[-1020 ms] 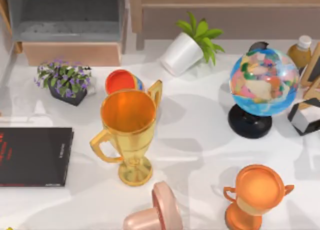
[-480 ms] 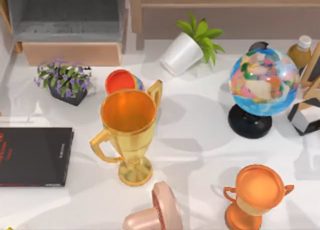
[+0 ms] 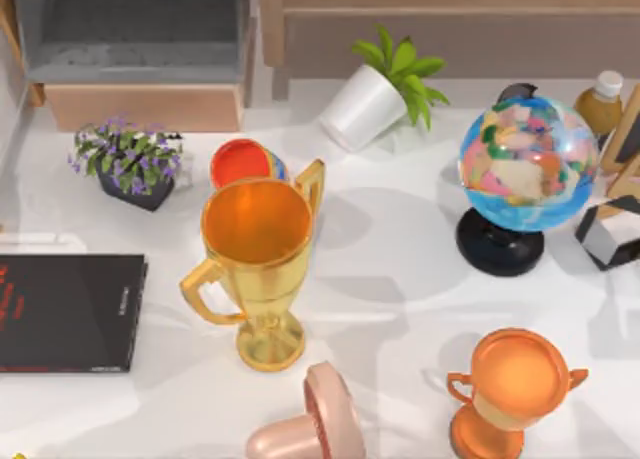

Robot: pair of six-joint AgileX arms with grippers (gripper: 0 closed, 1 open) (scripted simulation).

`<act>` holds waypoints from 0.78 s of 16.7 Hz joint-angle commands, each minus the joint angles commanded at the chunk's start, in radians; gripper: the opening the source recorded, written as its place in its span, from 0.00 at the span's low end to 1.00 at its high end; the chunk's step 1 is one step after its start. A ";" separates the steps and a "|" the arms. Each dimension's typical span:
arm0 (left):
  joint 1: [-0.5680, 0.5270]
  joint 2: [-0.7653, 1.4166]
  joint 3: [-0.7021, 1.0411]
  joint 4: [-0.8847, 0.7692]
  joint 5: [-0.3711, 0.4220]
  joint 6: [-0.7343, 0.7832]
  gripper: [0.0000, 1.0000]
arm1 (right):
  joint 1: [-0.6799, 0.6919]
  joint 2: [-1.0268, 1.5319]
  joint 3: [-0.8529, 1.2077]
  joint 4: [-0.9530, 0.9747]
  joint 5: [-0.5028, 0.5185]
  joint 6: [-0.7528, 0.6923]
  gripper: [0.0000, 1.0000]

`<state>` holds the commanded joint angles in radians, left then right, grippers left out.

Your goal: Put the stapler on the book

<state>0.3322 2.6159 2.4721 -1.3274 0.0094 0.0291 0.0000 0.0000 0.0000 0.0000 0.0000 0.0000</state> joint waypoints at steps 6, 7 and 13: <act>-0.013 0.022 -0.054 0.081 -0.001 -0.013 1.00 | 0.000 0.000 0.000 0.000 0.000 0.000 1.00; -0.014 0.028 -0.057 0.085 -0.001 -0.014 1.00 | 0.000 0.000 0.000 0.000 0.000 0.000 1.00; -0.014 0.028 -0.057 0.085 -0.001 -0.014 0.85 | 0.000 0.000 0.000 0.000 0.000 0.000 1.00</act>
<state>0.3177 2.6435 2.4147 -1.2420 0.0081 0.0155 0.0000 0.0000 0.0000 0.0000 0.0000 0.0000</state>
